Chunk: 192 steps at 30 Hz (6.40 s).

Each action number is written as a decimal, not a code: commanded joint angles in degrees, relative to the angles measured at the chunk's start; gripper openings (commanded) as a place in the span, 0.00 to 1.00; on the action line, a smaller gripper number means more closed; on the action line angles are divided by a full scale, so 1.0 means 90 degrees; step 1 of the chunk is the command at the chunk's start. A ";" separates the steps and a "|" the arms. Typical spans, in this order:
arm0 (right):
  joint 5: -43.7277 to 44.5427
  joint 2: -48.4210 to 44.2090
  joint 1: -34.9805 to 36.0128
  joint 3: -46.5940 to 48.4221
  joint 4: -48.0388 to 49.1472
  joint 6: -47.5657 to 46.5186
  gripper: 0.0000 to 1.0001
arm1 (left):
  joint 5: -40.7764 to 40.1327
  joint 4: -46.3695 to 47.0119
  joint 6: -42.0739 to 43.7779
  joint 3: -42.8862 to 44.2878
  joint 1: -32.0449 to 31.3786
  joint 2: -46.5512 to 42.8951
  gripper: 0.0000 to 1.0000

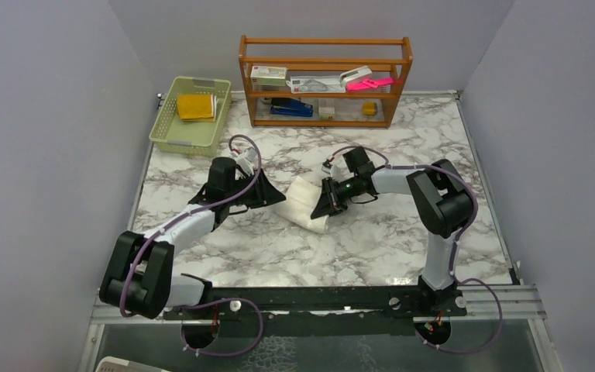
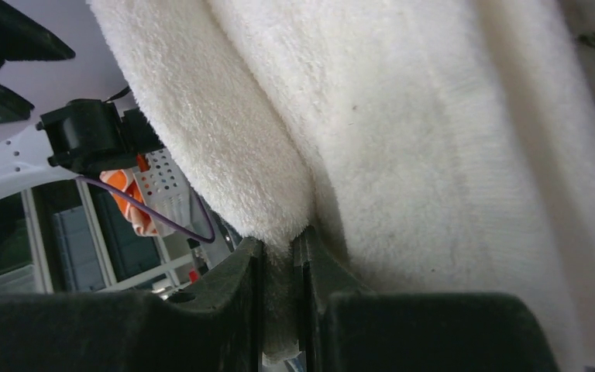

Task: Roll the towels
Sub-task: Roll the towel at the center of the board.

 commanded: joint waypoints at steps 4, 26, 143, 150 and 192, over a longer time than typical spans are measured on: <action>-0.0025 0.0280 -0.0095 -0.0148 0.0116 0.0313 0.01 | 0.0258 0.1137 -0.0336 0.0020 -0.0337 0.0778 0.35; 0.0807 0.0598 0.0031 -0.0208 -0.0212 -0.0161 0.01 | 0.0211 0.2327 -0.0936 -0.0241 -0.0817 0.1535 0.34; -0.0719 -0.0104 -0.1044 -0.1879 0.2710 0.1087 0.01 | 0.0270 0.3056 -0.1510 0.0915 -0.1069 0.2393 0.48; -0.0449 -0.0211 -0.1049 -0.1781 0.2248 0.0700 0.01 | 0.0498 0.4392 -0.2190 0.0992 -0.1208 0.3546 0.45; 0.7719 -0.3082 0.3034 -0.1861 0.0588 -0.3745 0.76 | -0.1228 0.2247 -0.0343 0.1628 -0.1974 0.4519 0.38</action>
